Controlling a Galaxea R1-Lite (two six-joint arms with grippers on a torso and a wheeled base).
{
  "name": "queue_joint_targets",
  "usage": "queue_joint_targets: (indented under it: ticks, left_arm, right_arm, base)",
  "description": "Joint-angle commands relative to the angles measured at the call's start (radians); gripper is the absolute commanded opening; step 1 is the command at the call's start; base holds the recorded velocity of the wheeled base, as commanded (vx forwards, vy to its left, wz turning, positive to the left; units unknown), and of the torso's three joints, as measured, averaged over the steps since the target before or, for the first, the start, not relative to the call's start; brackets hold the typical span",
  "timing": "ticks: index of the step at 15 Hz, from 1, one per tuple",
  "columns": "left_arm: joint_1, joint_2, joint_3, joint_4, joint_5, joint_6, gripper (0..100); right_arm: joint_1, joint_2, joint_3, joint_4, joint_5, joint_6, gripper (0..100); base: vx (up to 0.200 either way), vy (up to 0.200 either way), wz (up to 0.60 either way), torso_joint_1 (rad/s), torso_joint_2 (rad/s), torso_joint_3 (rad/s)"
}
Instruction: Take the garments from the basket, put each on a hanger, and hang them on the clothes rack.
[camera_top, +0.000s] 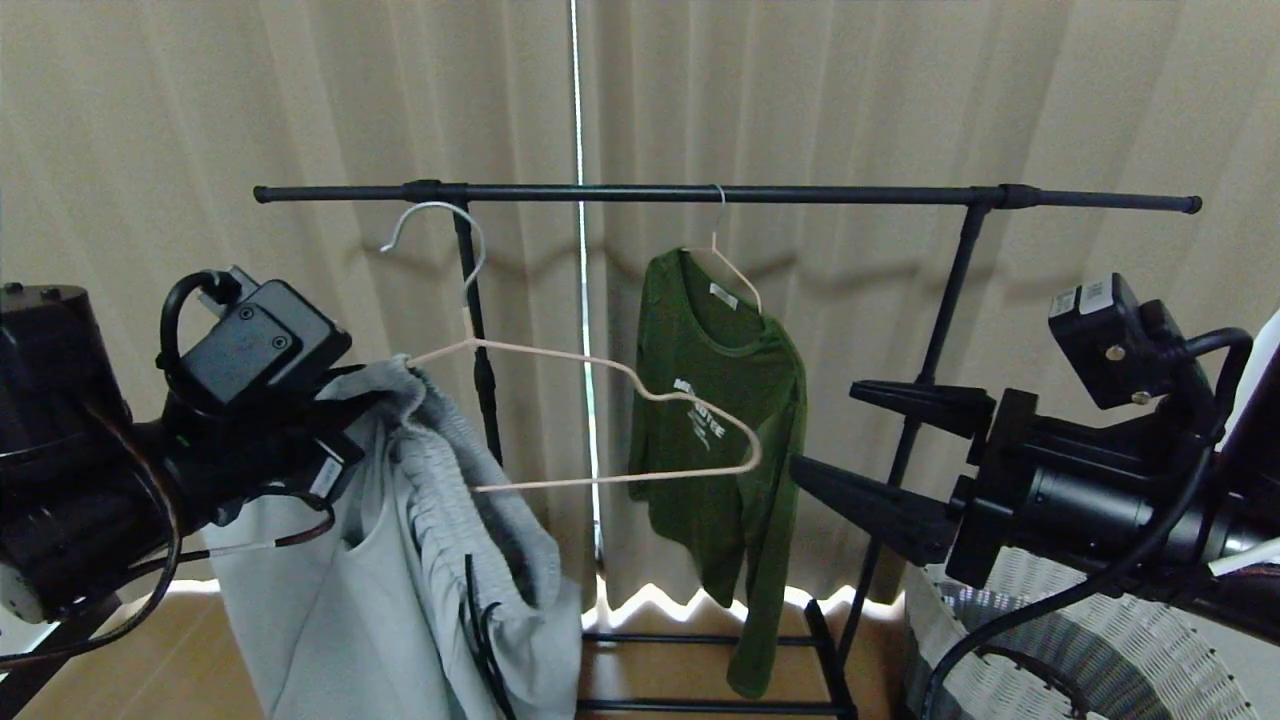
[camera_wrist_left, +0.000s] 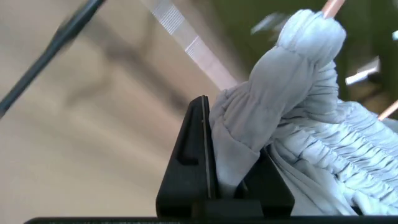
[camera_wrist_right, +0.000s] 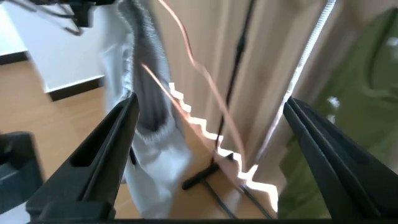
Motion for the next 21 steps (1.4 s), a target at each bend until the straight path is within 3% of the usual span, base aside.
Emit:
queue_joint_targets:
  ticks: [1,3,6,8,9,11,13,16,21]
  left_arm:
    - [0.035,-0.007,0.023,0.028,0.075,-0.043,0]
    - [0.035,-0.007,0.020,0.063,0.118,-0.133,0]
    - [0.015,-0.010,0.016,0.063,0.098,-0.320,0]
    - [0.006,-0.012,-0.009,0.063,0.050,-0.395,0]
    - [0.005,-0.012,-0.010,0.060,0.042,-0.400,0]
    - [-0.029,-0.018,-0.013,0.011,-0.060,-0.454,0]
    - [-0.037,-0.027,-0.032,-0.008,-0.137,-0.457,0]
    - [-0.086,-0.027,-0.056,-0.028,-0.186,-0.457,0]
    - [-0.156,-0.029,-0.055,-0.063,-0.189,-0.458,0]
  right_arm:
    - [-0.007,0.007,0.006,0.000,-0.013,0.000,100]
    - [-0.007,0.025,0.006,0.000,-0.025,0.002,100]
    - [0.009,0.060,0.012,-0.002,-0.036,0.006,100]
    - [0.076,0.096,0.018,-0.003,-0.065,0.014,100]
    - [0.093,0.114,0.020,-0.005,-0.079,0.016,100]
    - [0.158,0.195,0.018,-0.106,-0.102,0.040,100]
    - [0.193,0.264,0.010,-0.204,-0.142,0.051,100]
    - [0.214,0.320,-0.020,-0.221,-0.154,0.056,100]
    - [0.237,0.379,-0.043,-0.221,-0.157,0.060,100]
  base:
    - [0.000,0.000,0.00,0.000,0.00,0.000]
    - [0.000,0.000,0.00,0.000,0.00,0.000]
    - [0.000,0.000,0.00,0.000,0.00,0.000]
    - [0.000,0.000,0.00,0.000,0.00,0.000]
    - [0.000,0.000,0.00,0.000,0.00,0.000]
    - [0.000,0.000,0.00,0.000,0.00,0.000]
    - [0.000,0.000,0.00,0.000,0.00,0.000]
    - [0.000,0.000,0.00,0.000,0.00,0.000]
    - [0.000,0.000,0.00,0.000,0.00,0.000]
